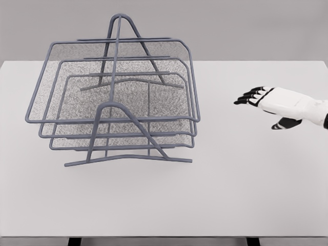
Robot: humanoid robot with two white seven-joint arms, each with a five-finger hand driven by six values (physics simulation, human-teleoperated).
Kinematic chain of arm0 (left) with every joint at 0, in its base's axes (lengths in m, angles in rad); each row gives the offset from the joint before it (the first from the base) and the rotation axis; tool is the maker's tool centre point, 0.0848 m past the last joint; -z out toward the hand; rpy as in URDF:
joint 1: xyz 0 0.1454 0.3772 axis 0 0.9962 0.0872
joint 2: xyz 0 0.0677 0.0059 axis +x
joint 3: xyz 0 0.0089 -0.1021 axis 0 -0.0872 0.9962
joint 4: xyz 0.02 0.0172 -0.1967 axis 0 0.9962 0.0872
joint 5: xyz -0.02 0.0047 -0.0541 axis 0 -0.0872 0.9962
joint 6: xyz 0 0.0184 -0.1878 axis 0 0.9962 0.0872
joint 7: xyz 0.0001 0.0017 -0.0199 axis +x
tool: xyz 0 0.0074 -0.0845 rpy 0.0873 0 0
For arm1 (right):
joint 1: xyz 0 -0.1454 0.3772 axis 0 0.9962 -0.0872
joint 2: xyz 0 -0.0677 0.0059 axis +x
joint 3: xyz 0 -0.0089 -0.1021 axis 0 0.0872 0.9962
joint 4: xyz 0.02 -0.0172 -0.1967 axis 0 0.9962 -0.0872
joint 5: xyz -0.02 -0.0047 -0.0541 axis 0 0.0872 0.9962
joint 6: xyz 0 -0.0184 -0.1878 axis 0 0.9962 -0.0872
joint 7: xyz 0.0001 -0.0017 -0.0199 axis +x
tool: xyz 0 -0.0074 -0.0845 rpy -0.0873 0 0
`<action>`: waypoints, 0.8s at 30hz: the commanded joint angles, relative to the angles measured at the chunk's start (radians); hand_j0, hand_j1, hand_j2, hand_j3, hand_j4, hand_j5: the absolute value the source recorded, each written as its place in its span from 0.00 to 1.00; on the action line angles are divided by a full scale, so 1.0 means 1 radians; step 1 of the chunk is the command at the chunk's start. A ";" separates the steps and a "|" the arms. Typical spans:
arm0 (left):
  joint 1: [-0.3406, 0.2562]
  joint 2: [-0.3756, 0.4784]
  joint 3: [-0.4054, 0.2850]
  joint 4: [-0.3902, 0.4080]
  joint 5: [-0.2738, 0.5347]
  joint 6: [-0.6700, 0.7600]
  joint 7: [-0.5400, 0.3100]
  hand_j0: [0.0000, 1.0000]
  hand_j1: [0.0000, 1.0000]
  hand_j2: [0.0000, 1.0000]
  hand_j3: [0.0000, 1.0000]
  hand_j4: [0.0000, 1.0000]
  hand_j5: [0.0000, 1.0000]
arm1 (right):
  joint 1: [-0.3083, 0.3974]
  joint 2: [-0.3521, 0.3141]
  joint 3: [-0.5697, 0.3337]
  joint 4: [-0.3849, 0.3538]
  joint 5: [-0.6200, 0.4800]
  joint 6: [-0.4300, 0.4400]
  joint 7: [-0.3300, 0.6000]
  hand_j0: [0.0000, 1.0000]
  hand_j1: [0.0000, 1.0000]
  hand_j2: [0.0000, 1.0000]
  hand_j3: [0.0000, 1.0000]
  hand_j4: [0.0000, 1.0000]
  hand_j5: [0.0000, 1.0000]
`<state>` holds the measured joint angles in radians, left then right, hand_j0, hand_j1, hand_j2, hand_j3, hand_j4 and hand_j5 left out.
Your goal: Pull out the upper folder box with right arm
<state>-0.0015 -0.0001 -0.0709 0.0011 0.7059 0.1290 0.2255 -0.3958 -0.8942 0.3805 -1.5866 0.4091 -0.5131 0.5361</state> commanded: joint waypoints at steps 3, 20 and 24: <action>0.000 0.000 0.000 0.000 0.000 0.000 0.000 1.00 1.00 1.00 1.00 1.00 1.00 | 0.002 0.009 -0.005 0.005 0.000 -0.001 -0.005 1.00 1.00 1.00 1.00 1.00 1.00; 0.000 0.000 -0.001 0.000 0.000 0.000 0.000 1.00 1.00 1.00 1.00 1.00 1.00 | -0.225 0.380 -0.022 -0.003 0.158 -0.048 0.041 1.00 1.00 1.00 1.00 1.00 1.00; 0.000 0.000 0.000 0.000 0.000 0.000 0.000 1.00 1.00 1.00 1.00 1.00 1.00 | -0.212 0.406 0.034 -0.001 0.158 -0.051 0.041 1.00 1.00 1.00 1.00 1.00 1.00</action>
<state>-0.0015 0.0000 -0.0710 0.0011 0.7060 0.1290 0.2256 -0.6044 -0.5026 0.3865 -1.5868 0.5721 -0.5647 0.5771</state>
